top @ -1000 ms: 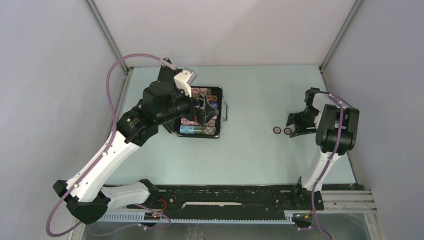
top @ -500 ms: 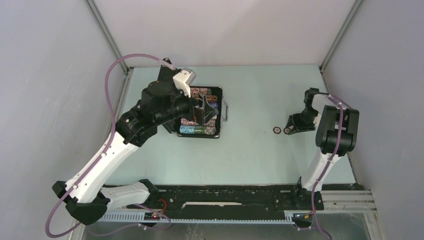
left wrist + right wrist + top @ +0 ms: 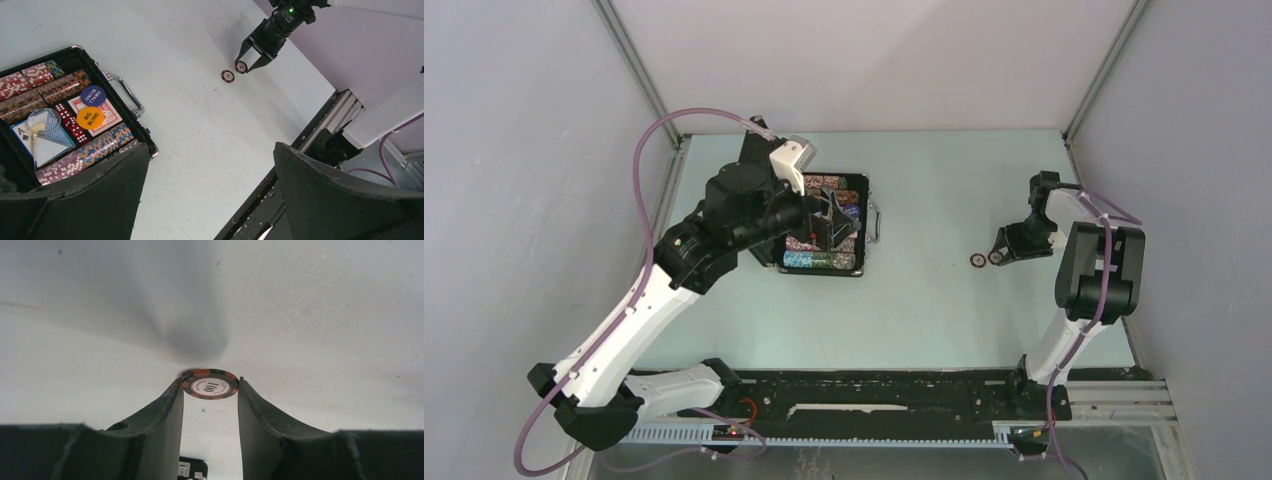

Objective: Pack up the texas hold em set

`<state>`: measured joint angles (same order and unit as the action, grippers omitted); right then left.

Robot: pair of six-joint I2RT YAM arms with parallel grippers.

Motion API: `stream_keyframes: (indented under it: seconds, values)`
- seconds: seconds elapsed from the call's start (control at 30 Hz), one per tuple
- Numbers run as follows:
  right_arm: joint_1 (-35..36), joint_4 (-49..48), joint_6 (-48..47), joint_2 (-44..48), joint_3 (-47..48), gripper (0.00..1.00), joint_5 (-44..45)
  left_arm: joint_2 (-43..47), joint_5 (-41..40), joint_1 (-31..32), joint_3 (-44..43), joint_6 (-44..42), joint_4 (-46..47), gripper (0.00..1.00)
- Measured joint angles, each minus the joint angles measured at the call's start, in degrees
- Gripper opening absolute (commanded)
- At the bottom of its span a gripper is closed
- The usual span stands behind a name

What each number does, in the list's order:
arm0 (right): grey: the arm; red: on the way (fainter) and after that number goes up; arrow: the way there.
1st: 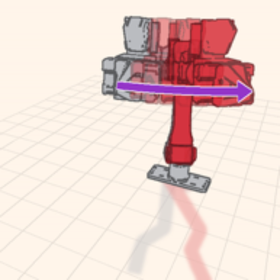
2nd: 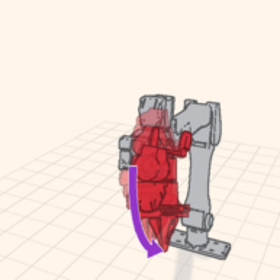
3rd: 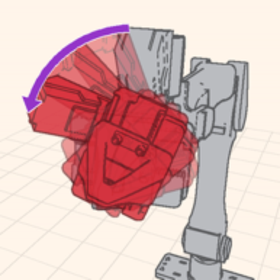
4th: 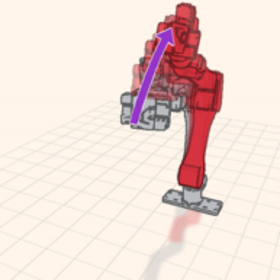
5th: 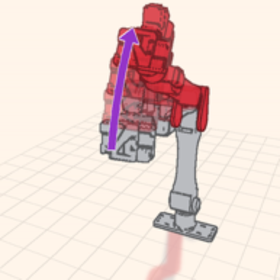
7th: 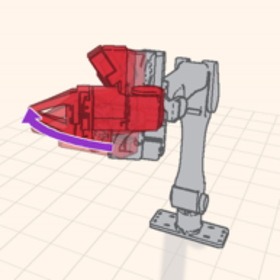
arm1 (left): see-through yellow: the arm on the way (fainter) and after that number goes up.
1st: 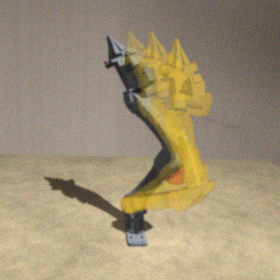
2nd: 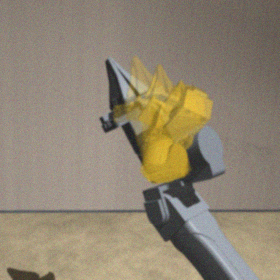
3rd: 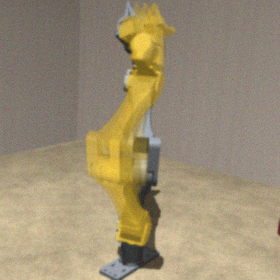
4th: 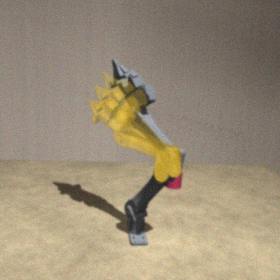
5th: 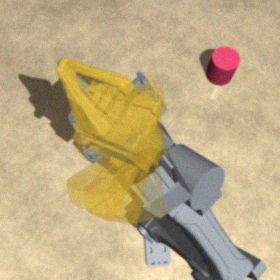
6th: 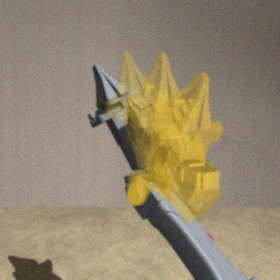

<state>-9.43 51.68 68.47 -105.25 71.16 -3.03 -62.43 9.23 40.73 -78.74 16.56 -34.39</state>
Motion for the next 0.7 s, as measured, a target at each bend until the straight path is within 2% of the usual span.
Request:
stream_keyframes:
  seconds: [0.4,0.7]
  values:
    - [4.7,-1.5,0.1,-0.6,0.0,0.41,-2.0,0.0,0.1,0.0,0.0,0.0,0.0,1.00]
    - [5.1,-3.2,0.4,-2.9,0.0,0.43,-2.3,0.0,0.1,0.0,0.0,0.0,0.0,1.00]
